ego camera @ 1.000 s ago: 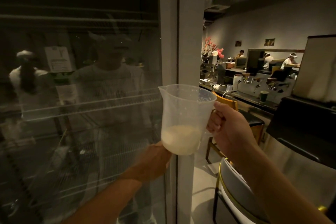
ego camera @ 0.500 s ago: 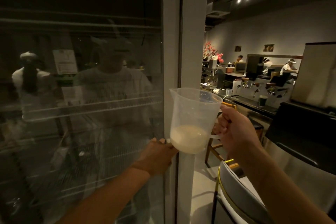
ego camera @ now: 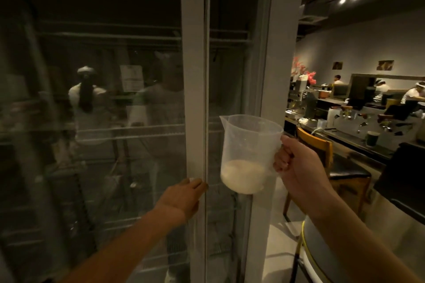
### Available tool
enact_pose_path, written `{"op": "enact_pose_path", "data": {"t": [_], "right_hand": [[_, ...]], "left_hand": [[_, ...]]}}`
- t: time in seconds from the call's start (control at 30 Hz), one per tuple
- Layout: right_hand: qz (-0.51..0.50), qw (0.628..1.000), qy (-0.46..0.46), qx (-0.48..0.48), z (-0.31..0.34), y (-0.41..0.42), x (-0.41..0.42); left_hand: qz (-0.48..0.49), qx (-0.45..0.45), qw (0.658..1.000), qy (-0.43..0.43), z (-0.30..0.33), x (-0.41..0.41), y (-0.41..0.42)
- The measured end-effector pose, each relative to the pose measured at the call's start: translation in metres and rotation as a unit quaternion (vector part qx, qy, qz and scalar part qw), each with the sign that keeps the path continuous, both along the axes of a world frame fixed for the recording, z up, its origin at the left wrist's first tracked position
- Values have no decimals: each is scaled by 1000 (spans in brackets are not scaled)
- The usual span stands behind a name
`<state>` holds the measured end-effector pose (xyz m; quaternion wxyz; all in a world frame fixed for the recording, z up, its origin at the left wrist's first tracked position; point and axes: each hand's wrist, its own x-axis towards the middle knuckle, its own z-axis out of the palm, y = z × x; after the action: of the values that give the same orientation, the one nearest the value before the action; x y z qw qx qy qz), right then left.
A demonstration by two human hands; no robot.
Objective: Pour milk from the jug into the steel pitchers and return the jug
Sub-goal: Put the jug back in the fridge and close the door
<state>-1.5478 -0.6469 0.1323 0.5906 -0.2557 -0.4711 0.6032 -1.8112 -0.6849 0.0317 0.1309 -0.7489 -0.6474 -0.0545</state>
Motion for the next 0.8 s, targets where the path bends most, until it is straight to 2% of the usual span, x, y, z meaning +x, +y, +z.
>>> {"op": "enact_pose_path", "data": {"t": [0.1,0.3,0.57,0.8], "right_hand": [[24,1000,13,-15,4,0,-22],[62,998,18,9,14,2,-61],[69,997,41,3,29,11,-109],[94,994,59,-11,41,27,-137]], "left_hand": [[24,-7,1000,-16,-4,-25,-17],[52,37,997,-51,-10,-71,-49],[162,5,983,-86,33,-96,-72],[194,44,969,-147,40,-121,-88]]}}
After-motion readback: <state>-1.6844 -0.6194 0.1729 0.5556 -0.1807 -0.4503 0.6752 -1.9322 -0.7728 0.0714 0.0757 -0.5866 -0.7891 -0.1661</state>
